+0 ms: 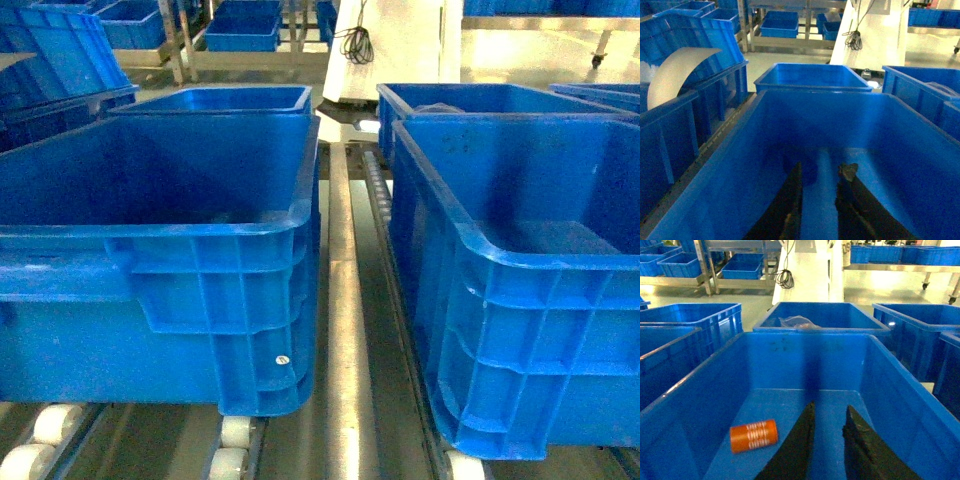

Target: Sort blue parts and orange caps into right shelf containers

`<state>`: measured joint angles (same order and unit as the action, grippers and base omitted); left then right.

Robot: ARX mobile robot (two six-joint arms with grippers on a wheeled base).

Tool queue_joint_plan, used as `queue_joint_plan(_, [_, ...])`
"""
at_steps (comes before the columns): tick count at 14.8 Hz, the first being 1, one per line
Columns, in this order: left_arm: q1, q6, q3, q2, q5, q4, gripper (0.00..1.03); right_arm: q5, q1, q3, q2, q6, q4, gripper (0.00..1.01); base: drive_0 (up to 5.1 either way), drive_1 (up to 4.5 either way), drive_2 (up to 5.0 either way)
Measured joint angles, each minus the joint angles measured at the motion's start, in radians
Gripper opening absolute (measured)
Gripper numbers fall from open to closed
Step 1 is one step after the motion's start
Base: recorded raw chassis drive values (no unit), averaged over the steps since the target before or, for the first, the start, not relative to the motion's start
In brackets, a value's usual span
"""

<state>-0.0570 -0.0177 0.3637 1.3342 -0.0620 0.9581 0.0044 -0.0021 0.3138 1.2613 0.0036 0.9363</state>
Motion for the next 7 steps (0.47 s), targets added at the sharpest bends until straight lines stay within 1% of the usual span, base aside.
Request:
queue_joint_plan(1, [0.018, 0.0, -0.043, -0.042, 0.019, 0.001, 0.08, 0.0, 0.001, -0.047, -0.052, 0.0, -0.001, 0.06, 0.0, 0.0, 0.0])
queue_joint_plan(2, [0.045, 0.001, -0.078, -0.083, 0.059, 0.0, 0.02, -0.003, 0.002, -0.073, -0.087, -0.001, -0.008, 0.02, 0.0, 0.0, 0.0])
queue_joint_plan(4, [0.064, 0.002, -0.129, -0.144, 0.054, -0.011, 0.02, -0.004, 0.002, -0.119, -0.146, -0.001, -0.027, 0.01, 0.0, 0.0, 0.0])
queue_joint_plan(7, [0.055, 0.002, -0.175, -0.207, 0.063, -0.034, 0.02, -0.005, 0.002, -0.157, -0.208, -0.001, -0.051, 0.01, 0.0, 0.0, 0.0])
